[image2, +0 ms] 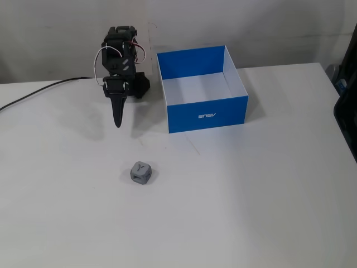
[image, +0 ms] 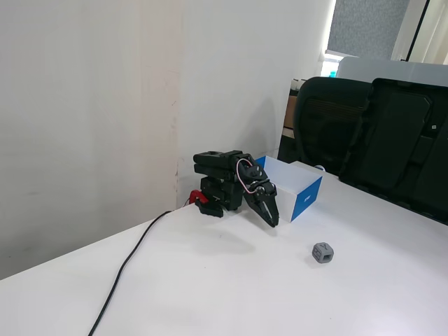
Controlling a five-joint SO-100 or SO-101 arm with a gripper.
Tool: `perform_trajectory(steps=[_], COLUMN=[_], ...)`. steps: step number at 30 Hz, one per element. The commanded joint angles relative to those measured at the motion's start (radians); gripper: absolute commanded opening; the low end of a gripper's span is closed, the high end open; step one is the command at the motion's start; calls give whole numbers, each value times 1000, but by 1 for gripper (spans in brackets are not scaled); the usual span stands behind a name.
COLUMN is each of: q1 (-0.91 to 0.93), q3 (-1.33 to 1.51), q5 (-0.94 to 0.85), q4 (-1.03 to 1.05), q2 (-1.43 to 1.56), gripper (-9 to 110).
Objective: Grasp the gray block and put it in the box.
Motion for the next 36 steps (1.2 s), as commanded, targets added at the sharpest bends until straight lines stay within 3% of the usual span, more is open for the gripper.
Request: perform_trajectory(steps=[1,11,27,32,36], q1=[0,2,0,-20,-21], q3=[58,58,55,48,-63], q5=[-8,-8,-15,-302,-339], q4=[-17,-17,-9,49,164], q2=[11,11,11,11,9], gripper=[0,5,0,0,0])
